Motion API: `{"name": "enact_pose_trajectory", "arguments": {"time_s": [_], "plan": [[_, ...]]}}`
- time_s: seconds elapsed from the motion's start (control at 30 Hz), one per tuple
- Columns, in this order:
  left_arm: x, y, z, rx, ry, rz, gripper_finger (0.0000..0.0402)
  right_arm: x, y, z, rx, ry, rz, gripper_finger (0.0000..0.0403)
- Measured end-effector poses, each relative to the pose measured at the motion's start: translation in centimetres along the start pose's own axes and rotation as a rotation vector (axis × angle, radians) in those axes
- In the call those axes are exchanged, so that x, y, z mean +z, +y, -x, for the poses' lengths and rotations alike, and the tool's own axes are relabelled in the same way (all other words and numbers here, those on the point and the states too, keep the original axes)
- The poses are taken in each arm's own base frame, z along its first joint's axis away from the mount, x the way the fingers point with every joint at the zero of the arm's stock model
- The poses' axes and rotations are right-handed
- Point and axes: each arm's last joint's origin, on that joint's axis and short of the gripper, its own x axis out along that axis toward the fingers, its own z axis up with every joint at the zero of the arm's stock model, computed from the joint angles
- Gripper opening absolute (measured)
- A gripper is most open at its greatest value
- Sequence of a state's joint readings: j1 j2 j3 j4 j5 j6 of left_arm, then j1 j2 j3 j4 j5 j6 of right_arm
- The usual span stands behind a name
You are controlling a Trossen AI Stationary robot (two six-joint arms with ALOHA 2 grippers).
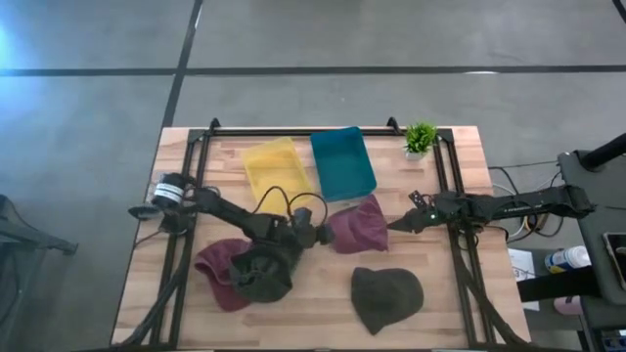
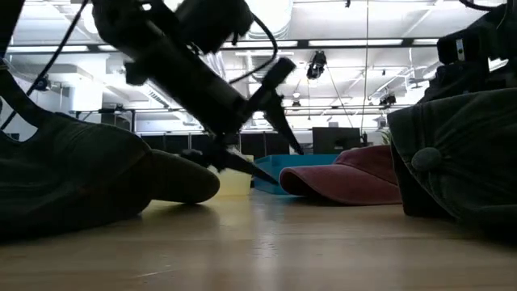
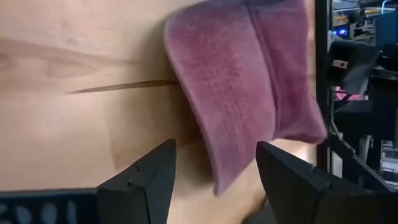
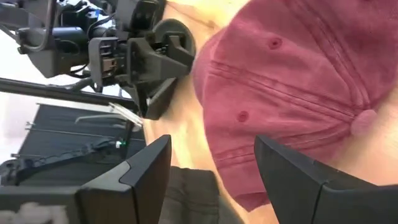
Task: Pick & Place hat
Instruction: Put the right red cap into the yellow bin
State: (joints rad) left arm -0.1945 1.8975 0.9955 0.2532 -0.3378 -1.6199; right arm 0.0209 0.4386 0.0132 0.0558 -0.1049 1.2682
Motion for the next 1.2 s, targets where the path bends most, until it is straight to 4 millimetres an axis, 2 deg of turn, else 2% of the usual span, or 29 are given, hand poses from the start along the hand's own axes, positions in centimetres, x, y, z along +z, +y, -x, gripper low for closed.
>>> {"name": "enact_pose_trajectory", "arguments": {"time_s": [0.07,0.23,0.43,0.57,0.73,0.83,1.0,1.07,1.2], "plan": [[0.2,0.4,-0.9,-0.023,-0.004,0.009,0.0215,0.0,-0.2,-0.2,-0.026,-0.002,-0.003,0.0226],[0.5,-0.6,-3.1,-0.12,-0.015,0.0,0.0214,-0.1,-0.8,-0.6,-0.096,-0.003,-0.02,0.0226],[0.4,-3.1,-5.6,-0.215,0.004,-0.129,0.0199,-0.2,-1.2,-0.9,-0.142,0.012,-0.028,0.0226],[0.1,-4.9,-6.7,-0.261,0.013,-0.243,0.0157,-0.2,-1.3,-1.0,-0.15,0.021,-0.034,0.0226],[0.0,-6.8,-6.9,-0.318,-0.005,-0.364,0.0072,-0.2,-0.9,-1.0,-0.102,0.038,-0.039,0.0226],[0.2,-8.0,-6.3,-0.352,-0.028,-0.436,0.0019,-0.2,-0.8,-1.0,-0.086,0.058,-0.041,0.0226],[0.8,-9.8,-4.0,-0.353,-0.016,-0.544,0.001,-0.2,0.3,-1.0,-0.03,0.135,0.007,0.0226],[1.1,-10.8,-2.0,-0.311,0.005,-0.642,0.0007,0.0,1.2,-0.9,0.006,0.16,0.045,0.0226],[2.1,-12.6,3.4,-0.162,0.066,-0.92,0.0005,0.6,3.8,-0.5,0.083,0.199,0.162,0.0226]]}}
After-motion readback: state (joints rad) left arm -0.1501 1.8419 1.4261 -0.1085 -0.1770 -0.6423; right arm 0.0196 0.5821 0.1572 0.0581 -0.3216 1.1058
